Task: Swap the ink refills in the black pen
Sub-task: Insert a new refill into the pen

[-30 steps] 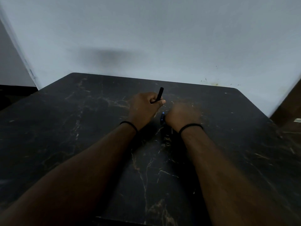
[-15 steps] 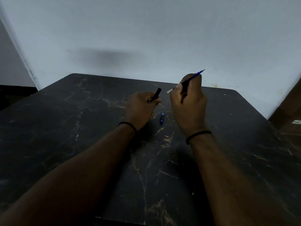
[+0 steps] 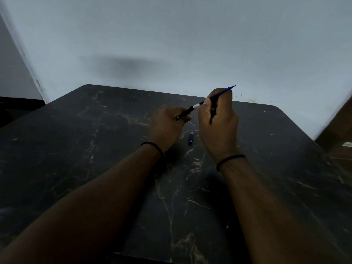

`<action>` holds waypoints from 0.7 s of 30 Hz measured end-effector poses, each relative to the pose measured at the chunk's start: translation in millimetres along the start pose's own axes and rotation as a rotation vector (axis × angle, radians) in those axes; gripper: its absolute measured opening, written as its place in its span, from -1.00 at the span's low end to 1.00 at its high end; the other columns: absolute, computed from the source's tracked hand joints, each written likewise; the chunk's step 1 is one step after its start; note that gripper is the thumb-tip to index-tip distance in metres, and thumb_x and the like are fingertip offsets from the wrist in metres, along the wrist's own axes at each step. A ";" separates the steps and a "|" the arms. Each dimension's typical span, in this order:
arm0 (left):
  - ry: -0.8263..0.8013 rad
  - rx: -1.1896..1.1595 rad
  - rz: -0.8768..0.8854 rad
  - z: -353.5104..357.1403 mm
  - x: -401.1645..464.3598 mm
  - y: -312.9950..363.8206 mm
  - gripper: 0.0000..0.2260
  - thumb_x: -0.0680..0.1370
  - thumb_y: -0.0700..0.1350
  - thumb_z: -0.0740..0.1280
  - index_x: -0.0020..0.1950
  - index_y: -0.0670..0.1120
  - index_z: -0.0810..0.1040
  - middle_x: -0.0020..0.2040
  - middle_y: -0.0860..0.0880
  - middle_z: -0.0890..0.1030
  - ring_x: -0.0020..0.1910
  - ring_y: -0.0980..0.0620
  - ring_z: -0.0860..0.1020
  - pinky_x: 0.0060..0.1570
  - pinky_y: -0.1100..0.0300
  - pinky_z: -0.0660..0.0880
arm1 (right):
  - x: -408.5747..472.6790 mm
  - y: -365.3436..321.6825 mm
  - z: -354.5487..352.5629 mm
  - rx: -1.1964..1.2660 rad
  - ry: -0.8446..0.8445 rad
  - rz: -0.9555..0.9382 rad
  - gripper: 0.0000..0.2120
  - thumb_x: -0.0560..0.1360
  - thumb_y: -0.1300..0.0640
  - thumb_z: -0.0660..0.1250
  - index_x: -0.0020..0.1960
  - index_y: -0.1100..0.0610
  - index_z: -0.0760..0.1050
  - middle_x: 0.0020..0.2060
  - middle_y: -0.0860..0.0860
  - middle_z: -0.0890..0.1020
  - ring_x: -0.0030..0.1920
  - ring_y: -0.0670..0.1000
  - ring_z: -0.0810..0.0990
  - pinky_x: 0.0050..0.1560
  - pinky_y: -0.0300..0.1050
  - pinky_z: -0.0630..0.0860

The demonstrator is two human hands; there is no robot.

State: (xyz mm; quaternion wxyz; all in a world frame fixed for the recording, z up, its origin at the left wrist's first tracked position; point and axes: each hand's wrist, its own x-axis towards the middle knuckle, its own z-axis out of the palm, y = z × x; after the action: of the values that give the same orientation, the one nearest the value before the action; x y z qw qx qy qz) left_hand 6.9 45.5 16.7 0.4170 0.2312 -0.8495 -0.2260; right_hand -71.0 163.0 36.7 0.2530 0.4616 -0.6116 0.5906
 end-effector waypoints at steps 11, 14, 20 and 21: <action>0.075 -0.086 0.009 1.5 -0.9 2.2 -0.87 0.53 -0.04 0.42 0.00 -0.06 0.69 -0.28 0.03 0.62 -0.35 0.15 0.52 -0.28 0.15 0.47 | 0.0 13.4 4.9 -0.076 -0.156 0.104 -0.80 0.58 -0.07 0.25 0.06 0.04 0.49 -0.24 -0.11 0.58 -0.27 -0.14 0.53 -0.28 -0.22 0.46; 0.113 -0.201 -0.113 1.4 -0.7 -0.1 -0.83 0.51 -0.01 0.42 0.03 -0.04 0.69 -0.11 -0.06 0.71 -0.14 -0.01 0.66 -0.05 -0.07 0.62 | -4.2 18.5 4.4 -0.159 -0.152 0.144 -0.81 0.59 -0.07 0.25 -0.09 0.02 0.49 -0.34 -0.12 0.52 -0.34 -0.15 0.48 -0.33 -0.21 0.39; 0.116 -0.191 -0.130 -2.6 -2.7 -0.3 -0.83 0.51 0.03 0.40 0.03 0.01 0.68 -0.10 0.03 0.70 -0.14 0.09 0.66 -0.04 -0.04 0.63 | -12.1 19.6 11.4 -0.616 -0.542 0.278 -0.65 0.57 -0.14 0.26 -0.05 0.14 0.59 -0.12 0.10 0.66 -0.06 0.13 0.62 -0.12 -0.12 0.44; 0.106 -0.184 -0.121 -2.9 -2.8 0.1 -0.83 0.50 0.03 0.39 0.00 -0.01 0.68 -0.11 -0.01 0.71 -0.14 0.06 0.66 -0.06 -0.05 0.63 | -14.2 17.8 12.2 -0.662 -0.579 0.258 -0.63 0.56 -0.16 0.28 -0.02 0.16 0.60 -0.08 0.12 0.66 -0.04 0.15 0.63 -0.13 -0.13 0.39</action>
State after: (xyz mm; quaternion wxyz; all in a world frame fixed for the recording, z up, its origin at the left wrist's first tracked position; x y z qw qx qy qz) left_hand 10.8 46.7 16.6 0.4663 0.2547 -0.7864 -0.3151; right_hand -77.2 152.8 13.7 0.1301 0.4219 -0.8655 0.2367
